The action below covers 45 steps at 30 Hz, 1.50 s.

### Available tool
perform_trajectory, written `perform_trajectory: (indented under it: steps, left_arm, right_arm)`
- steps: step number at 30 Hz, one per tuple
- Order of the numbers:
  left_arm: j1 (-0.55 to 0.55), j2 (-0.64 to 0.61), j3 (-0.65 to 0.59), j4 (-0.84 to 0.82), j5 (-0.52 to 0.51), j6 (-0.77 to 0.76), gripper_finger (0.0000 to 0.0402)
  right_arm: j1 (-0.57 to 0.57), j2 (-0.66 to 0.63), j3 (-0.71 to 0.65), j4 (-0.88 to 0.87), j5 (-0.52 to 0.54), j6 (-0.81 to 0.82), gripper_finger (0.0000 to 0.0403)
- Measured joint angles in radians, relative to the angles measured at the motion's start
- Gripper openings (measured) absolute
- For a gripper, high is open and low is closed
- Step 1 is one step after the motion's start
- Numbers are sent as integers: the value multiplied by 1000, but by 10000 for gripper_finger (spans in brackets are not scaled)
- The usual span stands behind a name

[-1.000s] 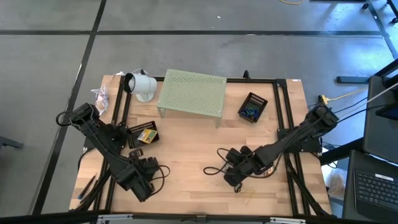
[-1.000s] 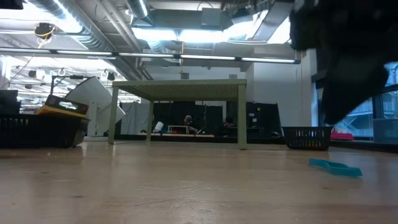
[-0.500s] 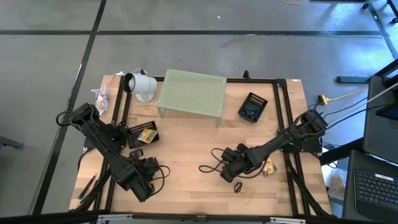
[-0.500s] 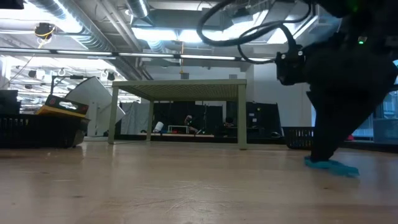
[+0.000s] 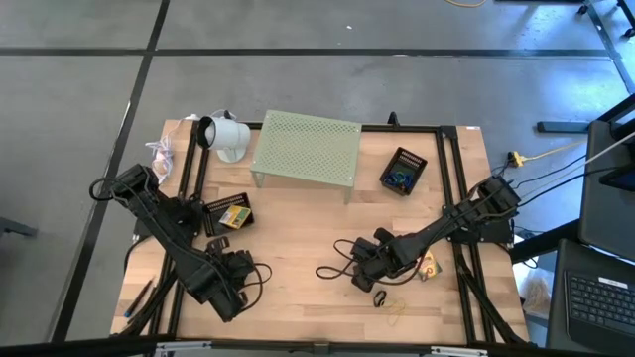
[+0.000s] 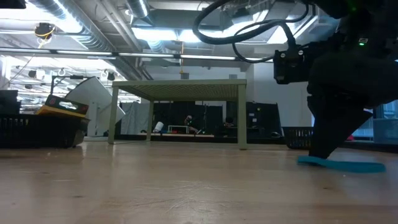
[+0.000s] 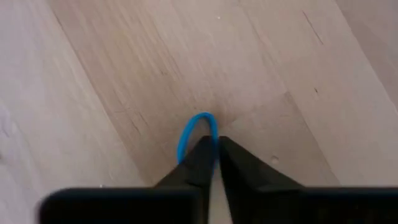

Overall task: Pick & Place Office Desk Supplies
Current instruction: Put the blue rubber band into the bottom left black bin

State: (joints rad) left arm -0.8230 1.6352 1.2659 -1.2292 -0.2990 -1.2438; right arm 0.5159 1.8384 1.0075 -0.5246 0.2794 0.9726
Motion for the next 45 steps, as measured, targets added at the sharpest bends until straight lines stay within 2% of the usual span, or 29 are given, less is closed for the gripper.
perform_trajectory:
  steps: [2, 9, 14, 17, 23, 29, 34, 39, 45]
  left_arm:
    - [0, 0, 0, 0, -12, 0, 113]
    - [0, 0, 0, 0, -93, 0, 113]
    - [0, 0, 0, 1, -218, 0, 114]
    - [0, 0, 0, 12, -310, 0, 114]
    - [8, 0, 0, 93, -517, 41, 114]
    - [33, 0, 0, 300, -628, 278, 114]
    - [66, 0, 0, 505, -647, 568, 114]
    - [104, 0, 0, 694, -643, 822, 114]
    - [143, 0, 0, 825, -623, 1012, 114]
  right_arm:
    - [0, 0, 0, 1, -3, -17, 8]
    - [-1, -33, -7, -6, -9, -56, 3]
    - [0, -108, -7, 18, 67, -122, 2]
    - [-1, -156, -7, 86, 140, -213, 1]
    - [-27, -251, -5, 372, 223, -490, 1]
    - [-49, -308, -5, 699, 237, -802, 0]
    - [-53, -317, -5, 871, 226, -975, 0]
    - [-53, -317, -4, 898, 173, -1011, 0]
    - [-53, -317, -4, 899, 88, -1016, 0]
